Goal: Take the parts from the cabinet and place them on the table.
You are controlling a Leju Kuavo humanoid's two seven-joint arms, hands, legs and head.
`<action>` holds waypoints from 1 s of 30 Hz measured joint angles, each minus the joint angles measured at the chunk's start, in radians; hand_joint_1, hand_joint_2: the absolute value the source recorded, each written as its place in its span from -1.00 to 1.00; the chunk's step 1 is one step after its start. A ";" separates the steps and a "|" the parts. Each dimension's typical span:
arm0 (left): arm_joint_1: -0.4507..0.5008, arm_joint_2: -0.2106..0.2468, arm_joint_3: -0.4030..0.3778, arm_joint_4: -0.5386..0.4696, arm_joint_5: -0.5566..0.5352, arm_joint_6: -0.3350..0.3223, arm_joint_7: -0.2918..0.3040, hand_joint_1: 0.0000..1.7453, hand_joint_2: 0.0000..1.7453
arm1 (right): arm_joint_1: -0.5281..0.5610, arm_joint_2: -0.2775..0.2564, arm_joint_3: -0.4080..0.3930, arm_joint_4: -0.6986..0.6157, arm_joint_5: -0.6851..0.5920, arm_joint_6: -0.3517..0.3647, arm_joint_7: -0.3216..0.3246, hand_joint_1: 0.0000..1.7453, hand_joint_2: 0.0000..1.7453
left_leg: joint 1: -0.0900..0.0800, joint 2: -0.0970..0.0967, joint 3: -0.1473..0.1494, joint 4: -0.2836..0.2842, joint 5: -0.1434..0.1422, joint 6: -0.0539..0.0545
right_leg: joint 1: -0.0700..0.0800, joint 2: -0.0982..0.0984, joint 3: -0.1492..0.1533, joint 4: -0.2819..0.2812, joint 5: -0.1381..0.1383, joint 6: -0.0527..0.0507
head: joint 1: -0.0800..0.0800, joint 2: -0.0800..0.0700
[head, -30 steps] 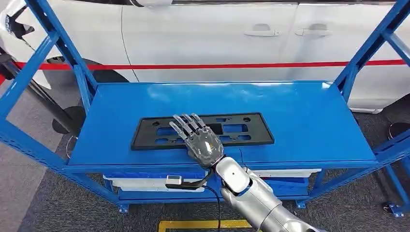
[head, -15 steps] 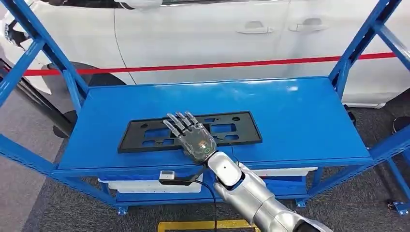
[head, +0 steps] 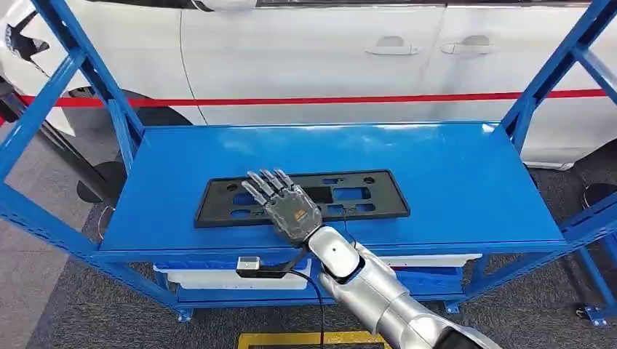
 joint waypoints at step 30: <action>-0.001 0.000 -0.026 0.000 -0.031 -0.004 -0.002 -1.00 -1.00 | -0.223 0.019 -0.067 0.462 -0.005 0.104 0.147 -1.00 1.00 | 0.000 0.005 0.002 -0.007 0.013 0.004 | -0.001 0.001 0.033 -0.053 0.013 0.003 | -0.004 0.000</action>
